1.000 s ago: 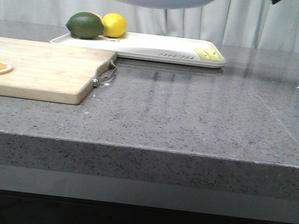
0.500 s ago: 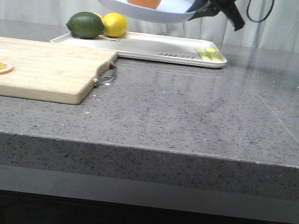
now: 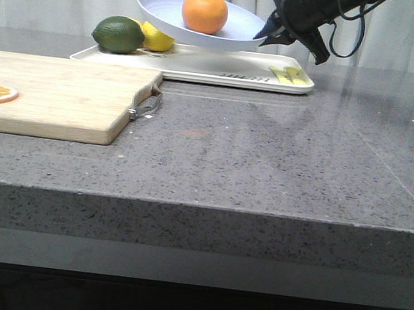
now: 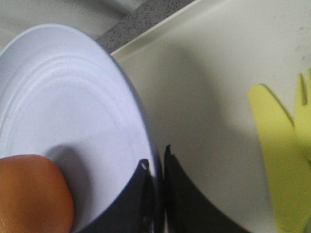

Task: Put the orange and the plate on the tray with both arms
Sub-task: 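Carry the plate with the right gripper and lower it onto the white tray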

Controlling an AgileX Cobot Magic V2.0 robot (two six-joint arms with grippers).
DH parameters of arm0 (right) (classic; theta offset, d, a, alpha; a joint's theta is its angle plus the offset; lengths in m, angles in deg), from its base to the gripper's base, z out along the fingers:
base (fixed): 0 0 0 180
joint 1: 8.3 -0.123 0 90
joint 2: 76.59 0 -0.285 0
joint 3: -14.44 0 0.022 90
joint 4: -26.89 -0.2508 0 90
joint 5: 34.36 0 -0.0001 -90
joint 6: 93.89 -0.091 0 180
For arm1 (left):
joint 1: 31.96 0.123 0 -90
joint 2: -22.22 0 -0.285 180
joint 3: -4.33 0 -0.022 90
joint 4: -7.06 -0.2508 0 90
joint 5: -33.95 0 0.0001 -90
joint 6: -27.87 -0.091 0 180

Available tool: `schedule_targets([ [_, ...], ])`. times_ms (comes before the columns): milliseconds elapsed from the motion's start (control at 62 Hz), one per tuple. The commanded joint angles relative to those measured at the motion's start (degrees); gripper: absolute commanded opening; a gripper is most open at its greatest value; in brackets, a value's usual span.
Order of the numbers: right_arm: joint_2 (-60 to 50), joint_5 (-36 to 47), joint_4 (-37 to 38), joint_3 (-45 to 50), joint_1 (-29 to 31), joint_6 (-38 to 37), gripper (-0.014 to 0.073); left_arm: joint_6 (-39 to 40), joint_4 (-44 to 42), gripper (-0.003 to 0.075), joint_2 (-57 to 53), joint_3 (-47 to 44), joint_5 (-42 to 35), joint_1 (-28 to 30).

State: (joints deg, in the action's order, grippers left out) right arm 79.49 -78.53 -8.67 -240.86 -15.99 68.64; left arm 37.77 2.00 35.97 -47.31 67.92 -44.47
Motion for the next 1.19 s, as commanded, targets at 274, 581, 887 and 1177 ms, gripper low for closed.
schedule_targets([
  [274, -3.7, 4.4, 0.5, -2.4, 0.2, -0.4, 0.0004, 0.4, 0.2, -0.0017, 0.7, 1.4, -4.7, 0.1],
  [581, -3.5, 4.1, 0.5, -2.4, 0.2, -0.4, 0.0042, 0.4, 0.2, -0.0017, 0.7, 1.4, -4.7, 0.1],
  [887, -3.4, 3.4, 0.5, -2.4, 0.2, -0.3, 0.0202, 0.4, 0.2, -0.0017, 0.7, 1.4, -4.7, 0.1],
  [1177, -4.7, -0.4, 0.5, -2.5, 0.5, -0.3, 0.0375, 0.4, 0.2, -0.0017, 0.7, 1.4, -4.7, 0.1],
])
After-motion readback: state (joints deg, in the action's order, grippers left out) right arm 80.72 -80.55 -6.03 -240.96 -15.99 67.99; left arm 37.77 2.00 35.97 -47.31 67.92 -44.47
